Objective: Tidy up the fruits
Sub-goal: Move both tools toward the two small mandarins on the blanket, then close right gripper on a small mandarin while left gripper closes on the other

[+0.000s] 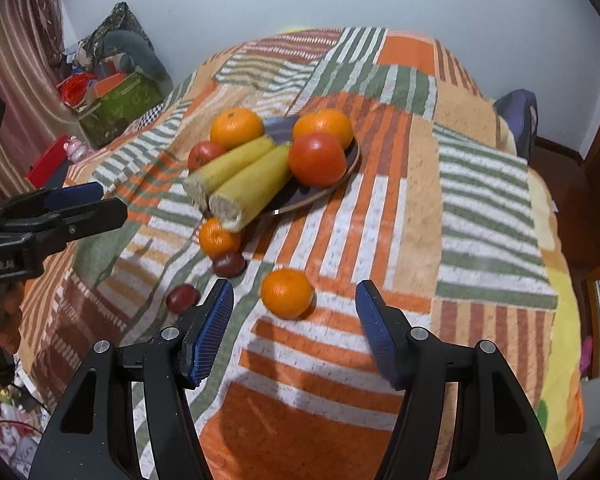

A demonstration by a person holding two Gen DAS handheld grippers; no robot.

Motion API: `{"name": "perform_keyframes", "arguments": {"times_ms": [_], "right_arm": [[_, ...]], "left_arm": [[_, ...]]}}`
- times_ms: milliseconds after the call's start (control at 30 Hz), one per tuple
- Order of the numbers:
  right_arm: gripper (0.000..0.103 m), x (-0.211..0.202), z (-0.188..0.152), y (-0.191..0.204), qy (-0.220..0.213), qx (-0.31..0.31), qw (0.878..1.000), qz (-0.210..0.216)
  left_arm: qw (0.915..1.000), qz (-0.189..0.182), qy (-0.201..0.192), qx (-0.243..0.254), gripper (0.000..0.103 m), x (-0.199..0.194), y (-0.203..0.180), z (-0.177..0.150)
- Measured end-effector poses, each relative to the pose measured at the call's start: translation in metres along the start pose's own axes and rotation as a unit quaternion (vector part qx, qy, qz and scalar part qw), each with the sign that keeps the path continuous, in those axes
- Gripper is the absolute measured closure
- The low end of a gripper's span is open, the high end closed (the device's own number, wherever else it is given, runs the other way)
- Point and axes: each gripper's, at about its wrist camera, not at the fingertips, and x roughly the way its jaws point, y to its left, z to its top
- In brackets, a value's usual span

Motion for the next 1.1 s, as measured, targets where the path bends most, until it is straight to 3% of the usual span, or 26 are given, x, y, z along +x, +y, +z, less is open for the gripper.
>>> {"name": "perform_keyframes", "arguments": {"times_ms": [200,367,600,800,1100], "right_arm": [[0.044,0.015,-0.006,0.000,0.019,-0.001,1.000,0.012],[0.060,0.028,-0.008,0.001,0.034,-0.006,0.999,0.020],[0.071,0.035,-0.010,0.001,0.033,-0.010,0.999,0.030],[0.071,0.032,-0.011,-0.001,0.028,-0.009,0.999,0.034],[0.071,0.027,-0.012,-0.009,0.021,0.000,0.999,0.035]], "left_arm": [[0.9982,-0.028,0.044,0.030,0.026,0.021,-0.017,-0.007],[0.9964,-0.029,0.060,0.052,0.028,0.036,-0.028,-0.010],[0.9965,-0.015,0.078,0.028,0.039,0.059,-0.021,-0.004],[0.9963,-0.010,0.082,0.023,0.040,0.077,-0.021,0.001],[0.9963,-0.019,0.083,0.011,0.054,0.092,-0.022,0.008]]}}
